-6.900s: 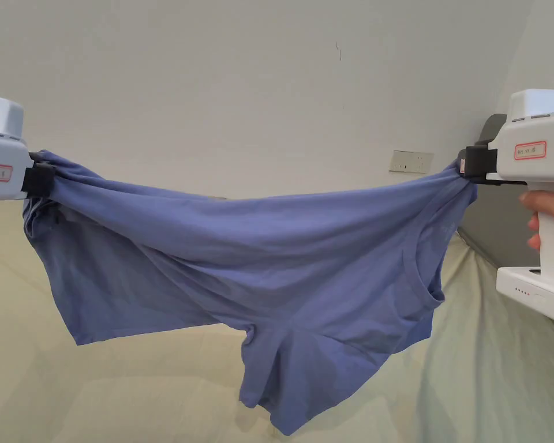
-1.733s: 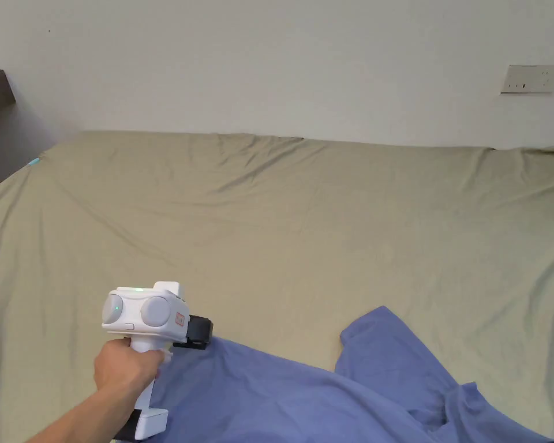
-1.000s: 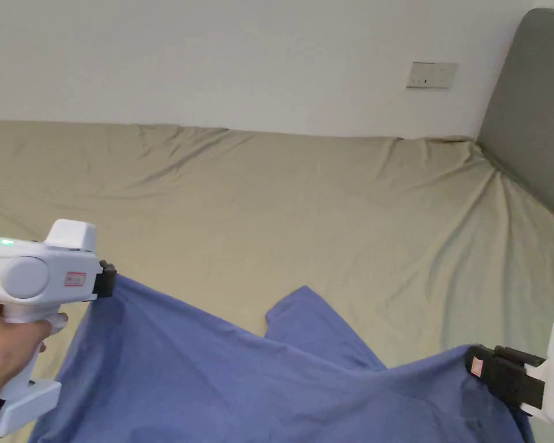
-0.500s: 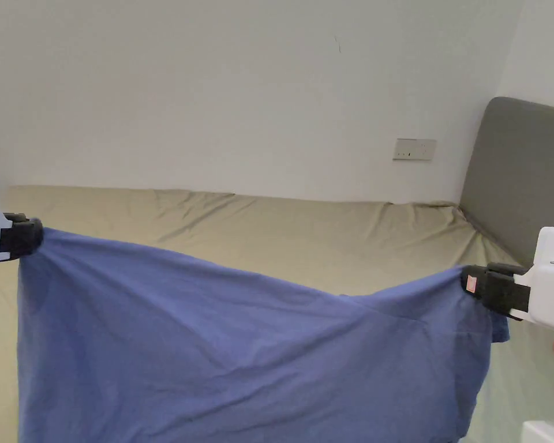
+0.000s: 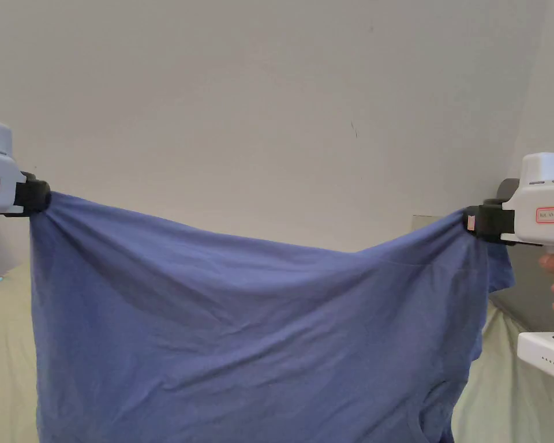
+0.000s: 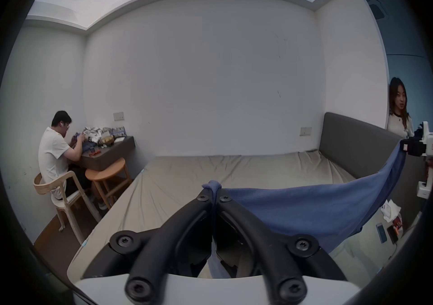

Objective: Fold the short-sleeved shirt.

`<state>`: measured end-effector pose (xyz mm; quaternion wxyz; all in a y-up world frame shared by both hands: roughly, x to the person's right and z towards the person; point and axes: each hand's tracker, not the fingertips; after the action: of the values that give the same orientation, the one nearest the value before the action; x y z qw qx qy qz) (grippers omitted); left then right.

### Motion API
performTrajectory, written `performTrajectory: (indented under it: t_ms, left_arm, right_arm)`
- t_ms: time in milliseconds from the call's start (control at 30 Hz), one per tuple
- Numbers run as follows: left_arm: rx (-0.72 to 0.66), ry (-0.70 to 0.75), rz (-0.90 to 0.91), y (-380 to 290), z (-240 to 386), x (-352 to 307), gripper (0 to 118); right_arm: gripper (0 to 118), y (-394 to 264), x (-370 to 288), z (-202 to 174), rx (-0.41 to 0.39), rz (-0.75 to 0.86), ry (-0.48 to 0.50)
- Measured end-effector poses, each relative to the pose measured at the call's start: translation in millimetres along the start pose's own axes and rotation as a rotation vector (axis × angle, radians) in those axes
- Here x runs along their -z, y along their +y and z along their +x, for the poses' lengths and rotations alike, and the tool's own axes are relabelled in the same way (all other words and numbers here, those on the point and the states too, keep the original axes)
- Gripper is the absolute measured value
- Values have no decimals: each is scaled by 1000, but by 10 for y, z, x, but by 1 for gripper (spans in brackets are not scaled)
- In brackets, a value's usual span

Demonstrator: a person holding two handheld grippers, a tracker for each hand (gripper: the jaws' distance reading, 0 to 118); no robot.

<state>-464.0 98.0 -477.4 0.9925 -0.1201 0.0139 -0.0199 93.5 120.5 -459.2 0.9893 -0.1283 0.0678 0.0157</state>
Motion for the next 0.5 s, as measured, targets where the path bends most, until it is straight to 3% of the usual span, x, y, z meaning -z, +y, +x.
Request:
performTrajectory:
  t_ms: [167,500]
  left_arm:
    - [27,42,29,375,36,139,1]
    - [-62,69,31,677,-8,525,1]
  right_arm:
    - [1,435,162,8,20,27,-17]
    - [1,928,502,-2,3,60,-66]
